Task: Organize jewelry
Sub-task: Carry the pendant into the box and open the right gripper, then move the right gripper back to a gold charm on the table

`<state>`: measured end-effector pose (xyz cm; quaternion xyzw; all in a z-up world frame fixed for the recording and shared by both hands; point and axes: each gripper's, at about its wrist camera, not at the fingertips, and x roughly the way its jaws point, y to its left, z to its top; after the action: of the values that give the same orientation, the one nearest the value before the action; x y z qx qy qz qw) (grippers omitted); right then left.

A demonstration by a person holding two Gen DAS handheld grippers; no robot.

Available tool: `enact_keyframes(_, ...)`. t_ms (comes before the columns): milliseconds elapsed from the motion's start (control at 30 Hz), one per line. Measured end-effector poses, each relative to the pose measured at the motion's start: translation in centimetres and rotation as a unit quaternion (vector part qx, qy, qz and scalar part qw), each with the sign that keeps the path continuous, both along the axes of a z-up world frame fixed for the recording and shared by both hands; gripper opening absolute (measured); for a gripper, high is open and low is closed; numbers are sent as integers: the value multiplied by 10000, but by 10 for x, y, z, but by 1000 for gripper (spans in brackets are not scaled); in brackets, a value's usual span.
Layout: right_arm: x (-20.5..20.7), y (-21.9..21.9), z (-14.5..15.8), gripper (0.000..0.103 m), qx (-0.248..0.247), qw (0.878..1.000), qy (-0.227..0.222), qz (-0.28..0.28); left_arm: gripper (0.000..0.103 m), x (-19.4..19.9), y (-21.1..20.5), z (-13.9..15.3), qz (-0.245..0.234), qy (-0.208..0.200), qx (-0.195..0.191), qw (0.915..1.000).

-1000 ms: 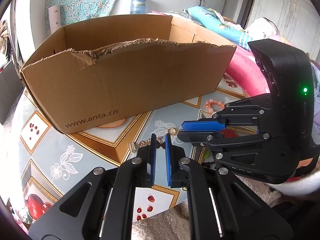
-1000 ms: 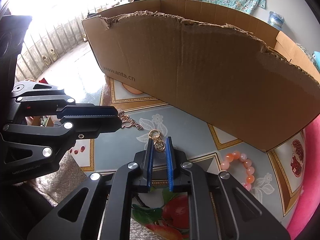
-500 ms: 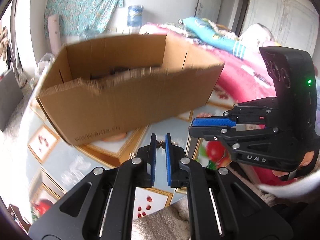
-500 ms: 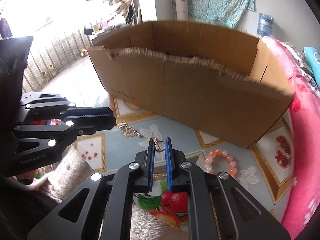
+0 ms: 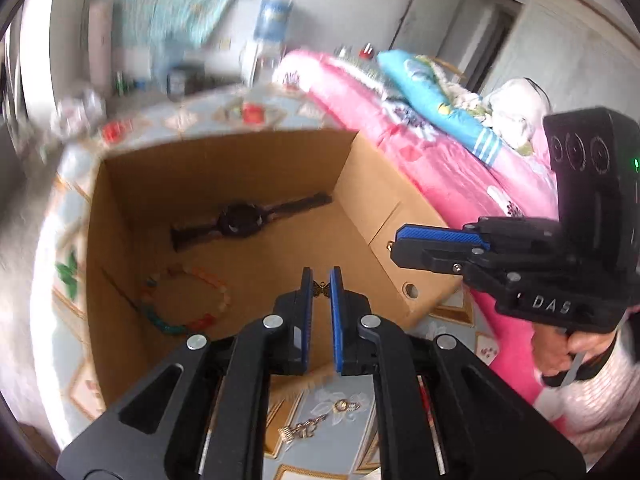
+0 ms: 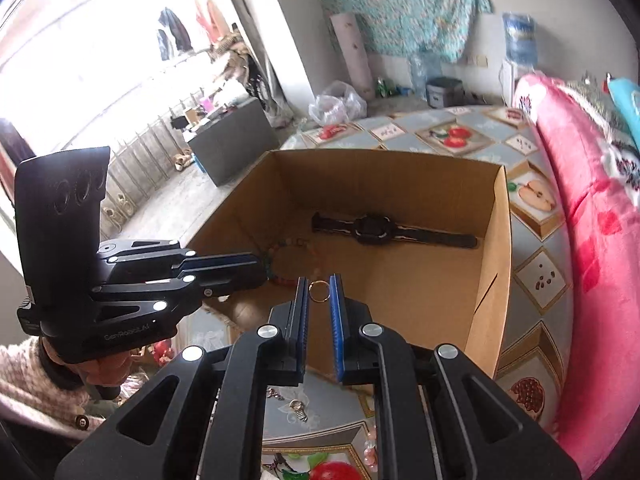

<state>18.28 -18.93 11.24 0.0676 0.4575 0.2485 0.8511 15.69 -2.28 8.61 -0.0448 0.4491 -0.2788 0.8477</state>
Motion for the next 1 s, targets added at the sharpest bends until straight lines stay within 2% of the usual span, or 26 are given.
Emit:
enact_keyframes(67,26,1,-18,11,-80,9988,465,-154,8,24,-1,-15,68,465,-91,9989)
enact_keyframes(167,44,1,-41,11,-194,9963,799,-236,8,48,-5,-38,296,1030,-93,9942)
enact_keyframes(267,50,-3,-49,12,-182,9957,837,-353,9,52,-10,-47,393,1126,-105,9928)
enact_keyframes(400,44,-12,-45,12,-63,9963,713,-473,11,54,-7,-50,509,1142,-201,9920)
enact_keyframes(567,40,-24,-33,12,89,9969,503,-598,11,53,3,-45,615,1024,-308,9924)
enact_keyframes(700,31,-29,-23,12,166,9974,283,-640,11,41,13,-32,681,772,-400,9939)
enact_keyframes(833,7,-29,-7,12,239,9982,-67,-548,11,19,28,-13,694,343,-539,9955)
enact_keyframes(1000,-53,-20,12,12,317,9966,-764,68,11,-31,49,11,504,-445,-674,9955)
